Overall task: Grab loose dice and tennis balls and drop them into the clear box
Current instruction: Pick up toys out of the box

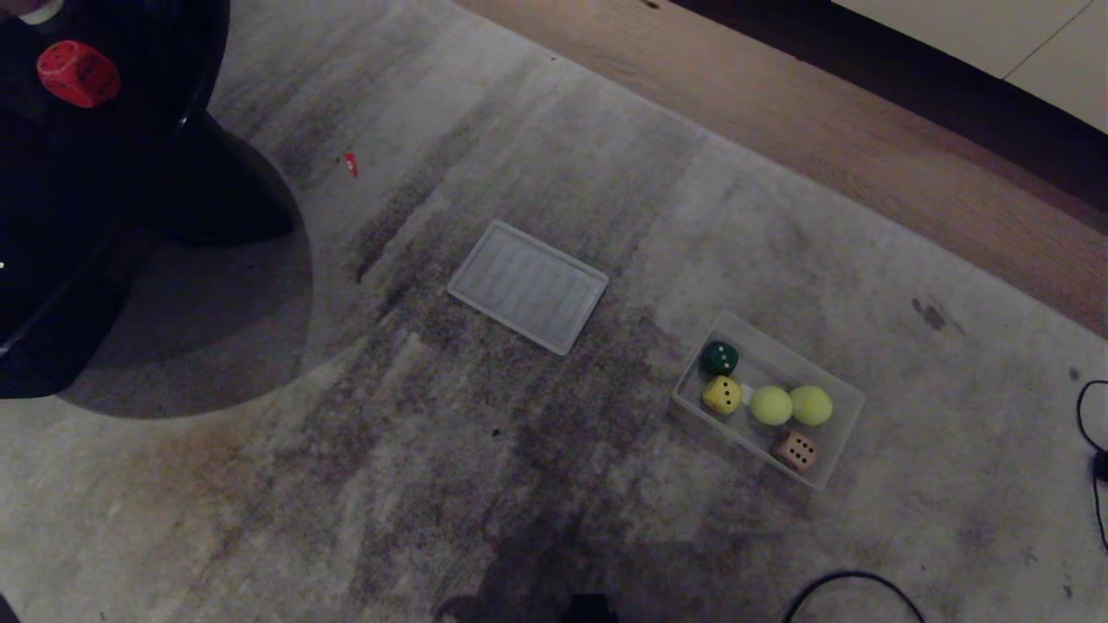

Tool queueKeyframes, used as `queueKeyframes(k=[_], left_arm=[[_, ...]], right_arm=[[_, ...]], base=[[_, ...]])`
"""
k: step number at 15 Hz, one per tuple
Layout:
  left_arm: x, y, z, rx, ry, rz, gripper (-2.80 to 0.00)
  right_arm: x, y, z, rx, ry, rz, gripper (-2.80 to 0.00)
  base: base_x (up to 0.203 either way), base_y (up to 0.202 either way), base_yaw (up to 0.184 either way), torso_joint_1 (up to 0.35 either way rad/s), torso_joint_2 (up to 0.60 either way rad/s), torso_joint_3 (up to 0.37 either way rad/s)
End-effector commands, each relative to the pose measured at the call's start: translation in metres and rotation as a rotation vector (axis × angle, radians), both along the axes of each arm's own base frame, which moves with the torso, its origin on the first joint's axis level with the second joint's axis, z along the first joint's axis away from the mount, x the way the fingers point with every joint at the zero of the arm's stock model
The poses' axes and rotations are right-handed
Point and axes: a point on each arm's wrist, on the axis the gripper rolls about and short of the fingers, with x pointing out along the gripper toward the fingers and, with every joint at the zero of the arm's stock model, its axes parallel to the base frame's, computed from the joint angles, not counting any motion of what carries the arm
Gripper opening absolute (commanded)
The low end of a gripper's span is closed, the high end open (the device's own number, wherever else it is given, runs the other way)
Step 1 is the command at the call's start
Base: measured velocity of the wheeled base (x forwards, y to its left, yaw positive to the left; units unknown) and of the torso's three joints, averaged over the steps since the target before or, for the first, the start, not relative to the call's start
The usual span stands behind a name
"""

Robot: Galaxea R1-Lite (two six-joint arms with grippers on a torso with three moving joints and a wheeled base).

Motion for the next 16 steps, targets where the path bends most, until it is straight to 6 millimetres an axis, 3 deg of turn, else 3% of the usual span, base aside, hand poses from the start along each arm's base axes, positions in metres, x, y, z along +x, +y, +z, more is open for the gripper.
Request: queueKeyframes(k=[1,16], left_arm=[[0.0002,0.0,-0.0004,0.002,0.002,0.001,-2.8],[0.0002,-0.0001,-0.0004,0.008,0.003,-0.002,-2.8]], right_arm=[[0.0009,0.0,-0.0031,0.0,0.012,0.0,-2.8],[0.0009,0.0,-0.0031,-0.002,0.012,0.001,-2.8]], base=[[0.0,0.0,0.0,0.002,0.0,0.203],[0.0,0.0,0.0,0.002,0.0,0.202]])
